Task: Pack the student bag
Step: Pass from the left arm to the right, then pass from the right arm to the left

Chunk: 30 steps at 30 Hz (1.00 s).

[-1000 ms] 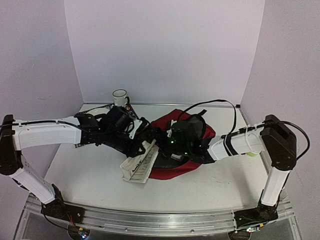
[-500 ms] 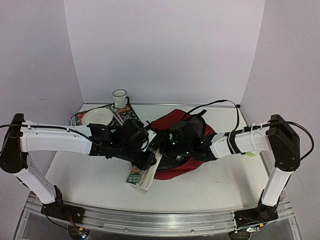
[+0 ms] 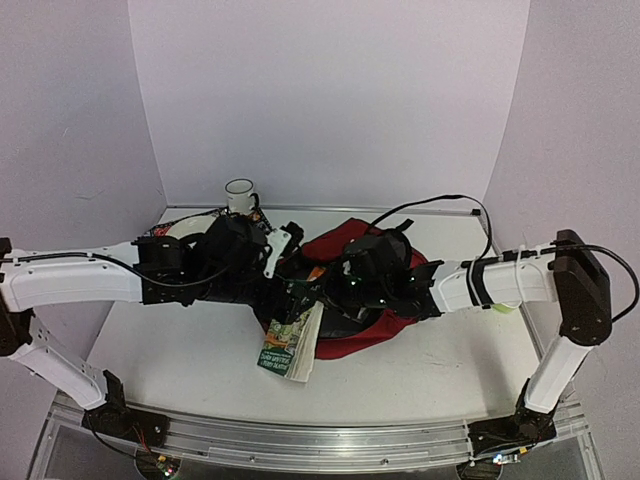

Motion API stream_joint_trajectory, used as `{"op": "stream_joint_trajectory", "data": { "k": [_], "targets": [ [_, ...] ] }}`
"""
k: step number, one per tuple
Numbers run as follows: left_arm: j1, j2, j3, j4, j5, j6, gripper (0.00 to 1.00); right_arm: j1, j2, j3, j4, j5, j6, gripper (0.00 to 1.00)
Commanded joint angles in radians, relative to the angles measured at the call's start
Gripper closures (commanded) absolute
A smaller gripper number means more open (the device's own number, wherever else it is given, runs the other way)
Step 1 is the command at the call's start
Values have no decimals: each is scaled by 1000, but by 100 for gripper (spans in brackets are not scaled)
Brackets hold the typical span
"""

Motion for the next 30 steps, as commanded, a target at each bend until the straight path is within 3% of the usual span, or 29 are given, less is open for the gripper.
{"op": "stream_joint_trajectory", "data": {
  "k": [1,5,11,17,22,30],
  "targets": [
    [117,-85,-65,45,69,-46,6,-18,-108,-2,143,7,-35,100],
    [234,-121,-130,97,232,-88,5,-35,-141,-17,219,-5,-68,100],
    [344,-172,-211,199,337,-165,2,-67,-189,-71,384,-4,-67,100],
    [528,-242,-359,423,530,-329,1,-92,-205,-128,583,-5,-45,100],
    [566,-235,-439,621,649,-461,0,-101,-183,-124,695,8,-19,100],
    [566,-228,-510,804,642,-610,0,-105,-138,-50,784,-10,-13,100]
  ]
}}
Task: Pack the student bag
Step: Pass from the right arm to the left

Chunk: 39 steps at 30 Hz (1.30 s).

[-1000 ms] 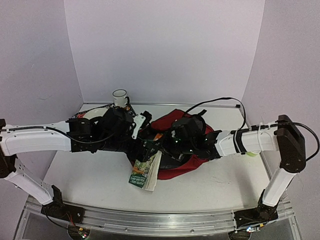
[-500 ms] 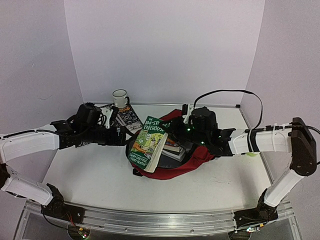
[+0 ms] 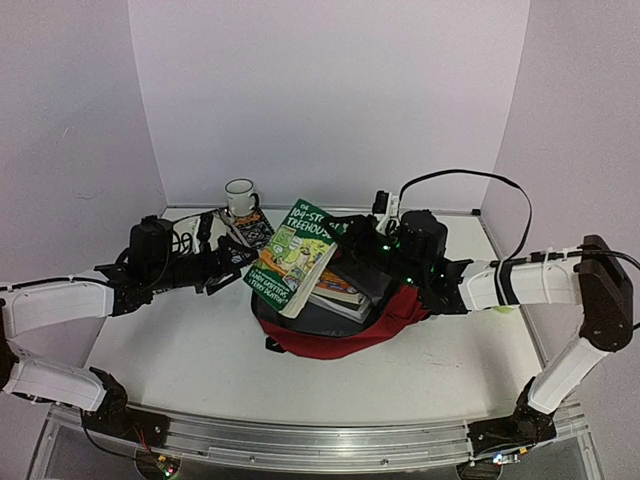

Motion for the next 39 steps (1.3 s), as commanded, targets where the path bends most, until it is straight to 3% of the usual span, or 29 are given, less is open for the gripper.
{"op": "stream_joint_trajectory", "data": {
  "k": [1,15,20,26,35,39],
  "targets": [
    [2,2,-34,227,36,-132,0,-4,7,106,228,-14,28,100],
    [1,92,-143,652,56,-395,1,-21,89,149,390,-33,107,100],
    [-3,158,-139,821,91,-467,9,-21,130,157,454,-32,141,100],
    [-6,204,-169,991,95,-541,30,-22,144,157,466,-31,139,100],
    [-6,183,-184,1031,66,-542,76,-28,163,143,466,-33,136,94],
    [-4,197,-198,1031,54,-543,98,-35,157,156,450,-56,128,73]
  ]
}}
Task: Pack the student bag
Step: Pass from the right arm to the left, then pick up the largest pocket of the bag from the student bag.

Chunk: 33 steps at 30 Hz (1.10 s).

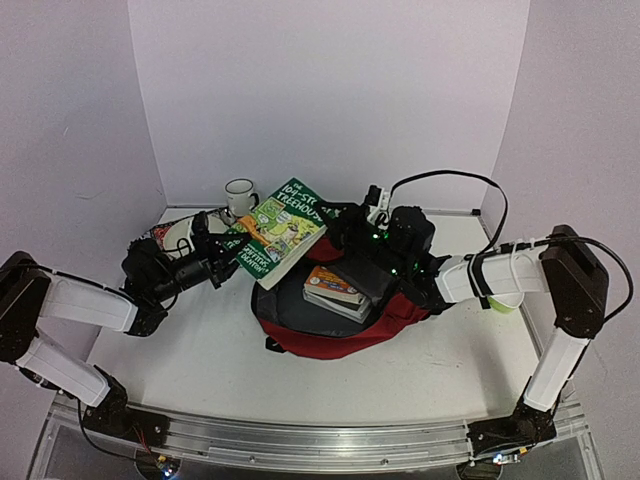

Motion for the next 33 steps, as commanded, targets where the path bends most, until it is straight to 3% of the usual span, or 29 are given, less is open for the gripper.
{"op": "stream_joint_trajectory", "data": {
  "k": [1,5,8,13,20,26,33],
  "targets": [
    [-6,-9,-14,96,3,14,100,-6,-13,64,232,-32,-26,66],
    [0,-1,-25,96,-8,31,100,-21,-69,63,138,-46,-79,41],
    [8,-2,-33,96,-15,43,100,-34,-120,57,37,-51,-120,29],
    [36,-1,-41,95,-9,49,100,-80,-199,42,-99,-74,-146,16],
    [83,-15,-68,89,6,63,100,-123,-288,128,-459,-118,-300,7],
    [123,-43,-88,75,46,61,100,-137,-287,298,-1014,-46,-579,5],
    [159,-47,-73,2,140,63,100,-137,-199,473,-1414,25,-923,5]
  ]
}}
